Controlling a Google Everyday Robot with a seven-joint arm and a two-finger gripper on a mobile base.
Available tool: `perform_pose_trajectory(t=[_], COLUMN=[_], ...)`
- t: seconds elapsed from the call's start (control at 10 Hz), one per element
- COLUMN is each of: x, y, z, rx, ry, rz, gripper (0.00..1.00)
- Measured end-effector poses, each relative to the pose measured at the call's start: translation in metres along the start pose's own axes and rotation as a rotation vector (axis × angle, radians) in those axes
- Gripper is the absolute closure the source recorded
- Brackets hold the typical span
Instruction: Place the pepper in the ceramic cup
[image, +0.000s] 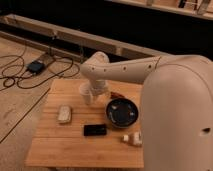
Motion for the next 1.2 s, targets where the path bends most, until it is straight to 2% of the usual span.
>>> perform_pose_trajectory(t=[0.3, 0.5, 0.8, 1.0, 1.2], x=[-0.02, -0.034, -0.059, -0.068, -0.067], y=[-0.037, -0.051, -0.069, -0.079, -0.084], z=[0.023, 0.036, 0.057, 0.07, 0.084], rx=[-0.012, -0.025, -0.046, -0.043, -0.029], ry=[0.04, 0.053, 0.04, 0.038, 0.056], rz=[-0.029, -0.047, -0.088, -0.115, -0.145], gripper=[0.35, 0.35, 0.35, 0.35, 0.35])
